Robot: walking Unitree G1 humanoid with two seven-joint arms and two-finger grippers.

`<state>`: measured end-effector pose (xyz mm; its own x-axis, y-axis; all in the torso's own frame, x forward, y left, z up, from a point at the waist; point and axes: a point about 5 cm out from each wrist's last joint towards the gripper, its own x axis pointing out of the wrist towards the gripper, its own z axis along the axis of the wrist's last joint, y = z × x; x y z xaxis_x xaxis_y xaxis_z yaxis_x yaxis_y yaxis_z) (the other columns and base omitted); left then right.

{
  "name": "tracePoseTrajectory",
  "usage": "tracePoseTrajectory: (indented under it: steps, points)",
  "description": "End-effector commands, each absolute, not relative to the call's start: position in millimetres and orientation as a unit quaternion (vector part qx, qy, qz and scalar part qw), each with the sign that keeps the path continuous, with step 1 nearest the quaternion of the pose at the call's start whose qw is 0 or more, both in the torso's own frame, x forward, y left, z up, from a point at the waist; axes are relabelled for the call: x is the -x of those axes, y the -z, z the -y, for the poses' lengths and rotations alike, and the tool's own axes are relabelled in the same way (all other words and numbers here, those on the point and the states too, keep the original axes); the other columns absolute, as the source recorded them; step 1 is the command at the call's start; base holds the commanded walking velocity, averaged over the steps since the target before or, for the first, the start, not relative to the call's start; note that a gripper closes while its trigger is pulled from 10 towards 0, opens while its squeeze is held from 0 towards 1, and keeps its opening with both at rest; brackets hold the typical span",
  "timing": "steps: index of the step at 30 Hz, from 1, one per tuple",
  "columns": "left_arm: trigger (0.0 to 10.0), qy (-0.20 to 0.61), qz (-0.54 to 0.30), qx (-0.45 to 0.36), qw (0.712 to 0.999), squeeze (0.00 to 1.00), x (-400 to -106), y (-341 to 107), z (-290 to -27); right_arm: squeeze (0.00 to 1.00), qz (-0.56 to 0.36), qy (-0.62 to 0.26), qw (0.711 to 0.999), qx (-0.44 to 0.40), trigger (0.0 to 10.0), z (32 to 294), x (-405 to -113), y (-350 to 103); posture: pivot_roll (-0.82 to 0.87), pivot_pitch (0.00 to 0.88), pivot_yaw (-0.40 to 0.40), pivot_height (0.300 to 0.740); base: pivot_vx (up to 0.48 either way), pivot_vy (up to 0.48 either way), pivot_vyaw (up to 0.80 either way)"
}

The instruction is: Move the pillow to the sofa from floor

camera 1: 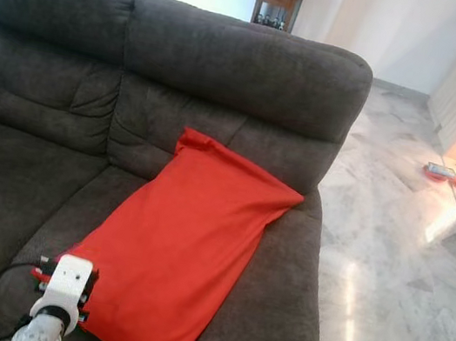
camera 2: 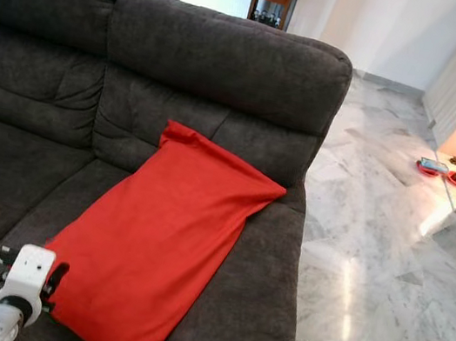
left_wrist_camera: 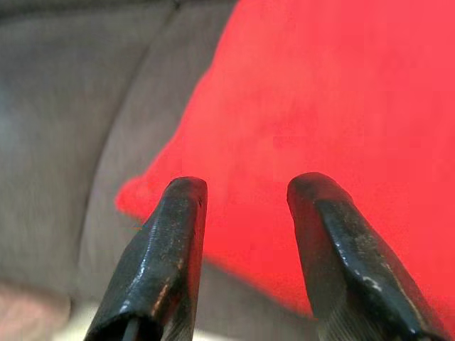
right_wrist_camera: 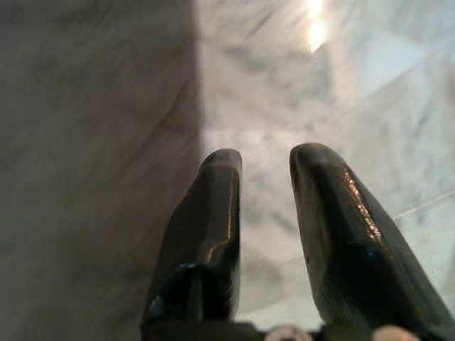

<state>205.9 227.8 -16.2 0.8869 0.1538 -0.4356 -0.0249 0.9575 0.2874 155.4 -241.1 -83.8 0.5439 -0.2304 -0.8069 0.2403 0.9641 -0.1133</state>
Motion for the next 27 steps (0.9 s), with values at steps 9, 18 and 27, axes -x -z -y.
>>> tracePoseTrajectory:
  steps: [9,18,27]
  points:
    - [10.0,-0.052,-0.393,-0.082,0.914,0.00,-167,68,-243,0.00,-0.449,0.144,0.882,-0.025,10.0,244,-151,85,0.17,0.000,-0.080,0.740,0.000,0.000,0.00]
    - [10.0,-0.073,-0.420,-0.081,0.901,0.00,-147,77,-256,0.00,-0.451,0.129,0.882,-0.041,10.0,237,-155,86,0.18,0.000,-0.082,0.740,0.000,0.000,0.00]
    - [10.0,-0.065,-0.437,-0.083,0.893,0.00,-141,82,-254,0.00,-0.451,0.120,0.883,-0.056,10.0,229,-155,87,0.16,0.000,-0.077,0.740,0.000,0.000,0.00]
